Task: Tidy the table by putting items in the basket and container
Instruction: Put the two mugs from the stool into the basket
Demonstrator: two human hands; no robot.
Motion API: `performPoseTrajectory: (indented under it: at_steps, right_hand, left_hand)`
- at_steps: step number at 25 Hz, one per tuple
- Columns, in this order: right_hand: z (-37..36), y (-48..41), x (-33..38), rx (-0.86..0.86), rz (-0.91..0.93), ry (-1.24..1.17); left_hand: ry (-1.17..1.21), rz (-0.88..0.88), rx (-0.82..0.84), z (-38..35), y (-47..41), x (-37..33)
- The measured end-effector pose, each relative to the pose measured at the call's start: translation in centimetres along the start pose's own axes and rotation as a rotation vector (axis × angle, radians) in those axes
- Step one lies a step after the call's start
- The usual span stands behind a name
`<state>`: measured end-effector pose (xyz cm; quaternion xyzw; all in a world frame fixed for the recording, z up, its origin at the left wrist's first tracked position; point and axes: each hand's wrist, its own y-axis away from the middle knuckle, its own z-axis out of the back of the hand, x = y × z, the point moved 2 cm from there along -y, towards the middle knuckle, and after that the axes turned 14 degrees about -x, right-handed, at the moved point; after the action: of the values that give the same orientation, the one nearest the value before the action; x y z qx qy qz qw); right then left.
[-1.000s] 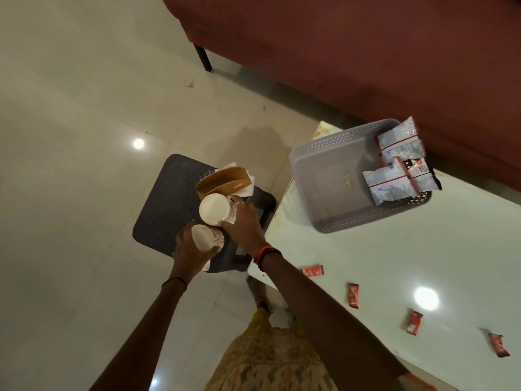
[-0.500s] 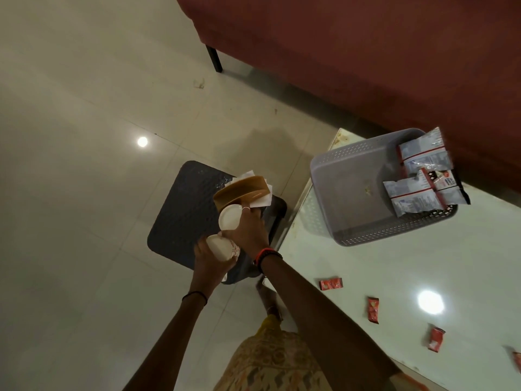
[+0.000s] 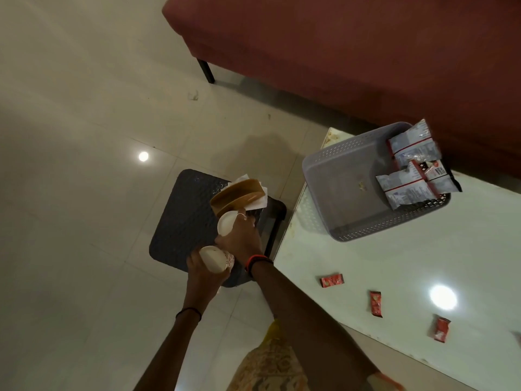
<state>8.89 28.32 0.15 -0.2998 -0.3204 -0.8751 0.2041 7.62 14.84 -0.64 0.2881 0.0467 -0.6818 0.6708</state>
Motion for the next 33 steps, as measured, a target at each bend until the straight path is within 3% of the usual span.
performPoseTrajectory:
  at_steps: [8,12,18,22,29,33]
  right_hand:
    - [5.2,1.8,-4.3,-0.131,-0.230,-0.182]
    - [11.1,1.4,-6.5,-0.285,-0.301,-0.343]
    - [19.5,-1.0,-9.0,-0.508,-0.408,-0.498]
    - [23.6,-3.0,-11.5,-0.589,-0.456,-0.461]
    - [26.2,-5.5,-15.8,-0.563,-0.514,-0.364]
    - [26.5,-6.4,-18.0,-0.549,-0.535,-0.323]
  left_hand:
    - [0.015,-0.061,0.004,1.8,2.5,-1.8]
    - [-0.037,-0.298,0.014,1.4,4.4,-5.4]
    - [0.087,-0.423,0.248,-0.9,5.0,-13.4]
    - [0.204,-0.527,0.216,-2.5,4.2,-20.5]
    - [0.042,-0.782,0.345,-10.8,0.9,-31.2]
    - [-0.081,-0.824,0.387,-16.7,-0.8,-34.1]
